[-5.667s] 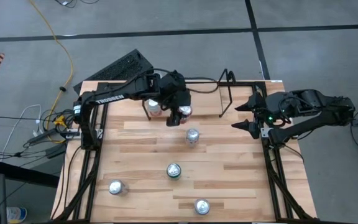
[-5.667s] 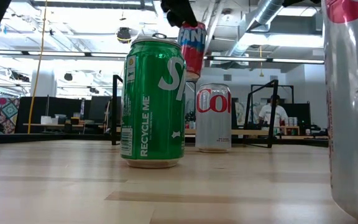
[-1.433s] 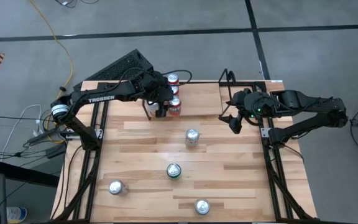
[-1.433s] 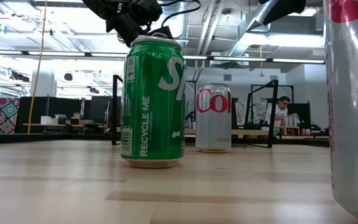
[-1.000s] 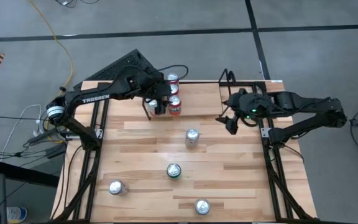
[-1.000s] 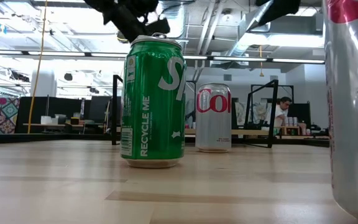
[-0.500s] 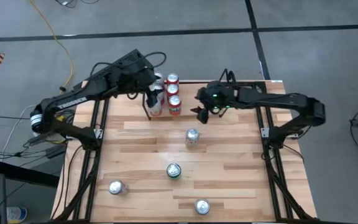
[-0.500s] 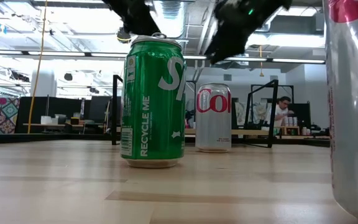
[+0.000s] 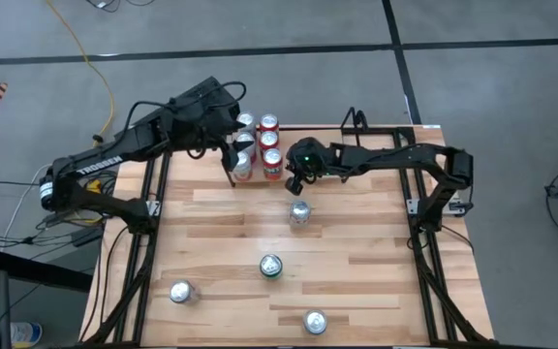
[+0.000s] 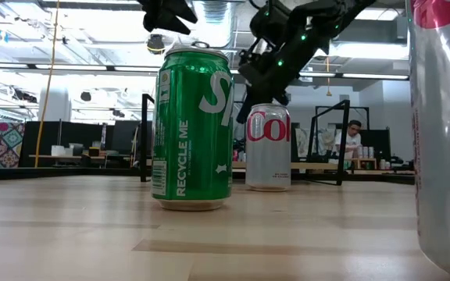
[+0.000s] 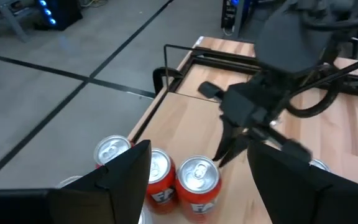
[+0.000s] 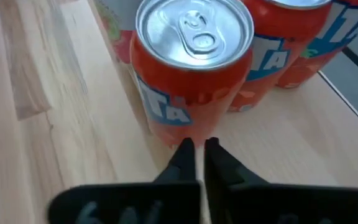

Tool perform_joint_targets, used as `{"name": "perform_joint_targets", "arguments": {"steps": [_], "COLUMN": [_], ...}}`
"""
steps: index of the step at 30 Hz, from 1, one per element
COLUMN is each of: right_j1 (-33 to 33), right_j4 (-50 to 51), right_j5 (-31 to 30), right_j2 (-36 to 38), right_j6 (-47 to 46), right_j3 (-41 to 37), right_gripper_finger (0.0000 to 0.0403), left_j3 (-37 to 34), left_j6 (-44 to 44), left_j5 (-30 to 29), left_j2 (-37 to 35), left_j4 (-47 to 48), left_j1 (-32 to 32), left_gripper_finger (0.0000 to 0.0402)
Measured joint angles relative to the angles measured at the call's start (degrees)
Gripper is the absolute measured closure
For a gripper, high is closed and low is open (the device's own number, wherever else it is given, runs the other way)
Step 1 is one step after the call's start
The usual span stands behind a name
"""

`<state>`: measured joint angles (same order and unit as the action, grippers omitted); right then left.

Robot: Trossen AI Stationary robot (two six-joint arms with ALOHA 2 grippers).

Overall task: Place canned beverage on shelf
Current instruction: Put the red soda can on the shelf aligned with the other red soda cans, then put the top right silver soda can on the shelf

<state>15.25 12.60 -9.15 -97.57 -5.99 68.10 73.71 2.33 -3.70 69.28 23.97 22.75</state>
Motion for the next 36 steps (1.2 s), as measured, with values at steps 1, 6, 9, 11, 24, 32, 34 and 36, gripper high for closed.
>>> {"name": "perform_joint_targets", "arguments": {"steps": [1, 6, 9, 11, 24, 32, 34, 36], "right_j1": [0.01, -0.01, -0.03, -0.01, 0.23, -2.65, -3.81, -5.45], "right_j4": [-0.81, -3.93, -6.29, -8.31, -5.16, 13.6, 17.33, 18.95], "right_j5": [0.01, 0.04, 0.12, 0.24, 0.54, 6.93, 6.91, 6.46], "right_j2": [-0.27, -0.3, -0.3, -0.3, 6.18, 23.8, 27.65, 30.97], "right_j6": [-0.01, -0.01, 0.01, 0.03, -0.41, 3.0, 1.45, -0.37], "right_j3": [0.0, 0.04, 0.02, 0.02, 0.36, 3.76, 3.74, 3.73], "right_gripper_finger": [0.0396, 0.0383, 0.0382, 0.0385, 0.0402, 0.0394, 0.0377, 0.0351], "left_j3": [0.0, 0.0, 0.0, 0.0, 0.0, 0.0, 0.0, 0.0], "left_j6": [0.0, 0.48, 0.57, 0.59, 3.12, 5.04, 4.56, 5.34], "left_j5": [0.0, -0.2, -0.24, -0.28, 2.77, 6.54, 8.2, 10.07], "left_j2": [0.04, 0.12, 0.12, 0.12, 0.11, 0.15, 0.92, 1.91], "left_j4": [0.12, 1.22, 1.25, 1.23, 4.98, 5.94, 5.65, 5.77], "left_j1": [-0.35, -1.14, -1.27, -1.25, -1.85, -5.95, -7.05, -8.01], "left_gripper_finger": [0.0151, 0.0151, 0.0151, 0.0151, 0.0151, 0.0151, 0.015, 0.0149]}}
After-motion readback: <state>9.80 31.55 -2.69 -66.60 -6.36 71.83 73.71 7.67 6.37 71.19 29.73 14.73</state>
